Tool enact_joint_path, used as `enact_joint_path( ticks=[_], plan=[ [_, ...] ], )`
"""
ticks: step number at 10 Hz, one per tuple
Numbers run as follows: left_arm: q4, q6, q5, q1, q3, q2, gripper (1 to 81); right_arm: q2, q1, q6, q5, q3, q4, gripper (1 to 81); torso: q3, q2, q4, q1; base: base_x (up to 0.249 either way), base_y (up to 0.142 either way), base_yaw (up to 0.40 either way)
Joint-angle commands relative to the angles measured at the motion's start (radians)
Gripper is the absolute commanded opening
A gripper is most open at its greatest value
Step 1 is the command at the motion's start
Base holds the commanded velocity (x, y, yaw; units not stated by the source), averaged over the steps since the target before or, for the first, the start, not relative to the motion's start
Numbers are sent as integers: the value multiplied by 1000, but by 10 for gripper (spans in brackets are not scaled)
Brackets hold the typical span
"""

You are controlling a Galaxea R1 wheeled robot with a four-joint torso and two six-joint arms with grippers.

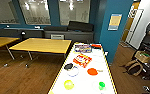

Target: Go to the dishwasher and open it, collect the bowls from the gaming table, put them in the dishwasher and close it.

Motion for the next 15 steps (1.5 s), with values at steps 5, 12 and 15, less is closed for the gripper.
enact_joint_path(
  ticks=[5, 12, 15],
  plan=[
    [-4, -1, 60, -27, 6, 1, 811, 75, 276, 607, -409, 47, -396, 811, 0, 0, 0, 0, 0, 0, 0],
    [-5, -10, 61, -28, 5, 1, 811, 205, 347, 573, -404, -152, -310, 811, -1, 0, 0, 0, 0, 0, 0],
    [-5, -10, 60, -30, 6, -1, 811, 253, 313, 538, -295, -167, -287, 811, -1, 0, 0, 1, 0, 0, 0]
  ],
)
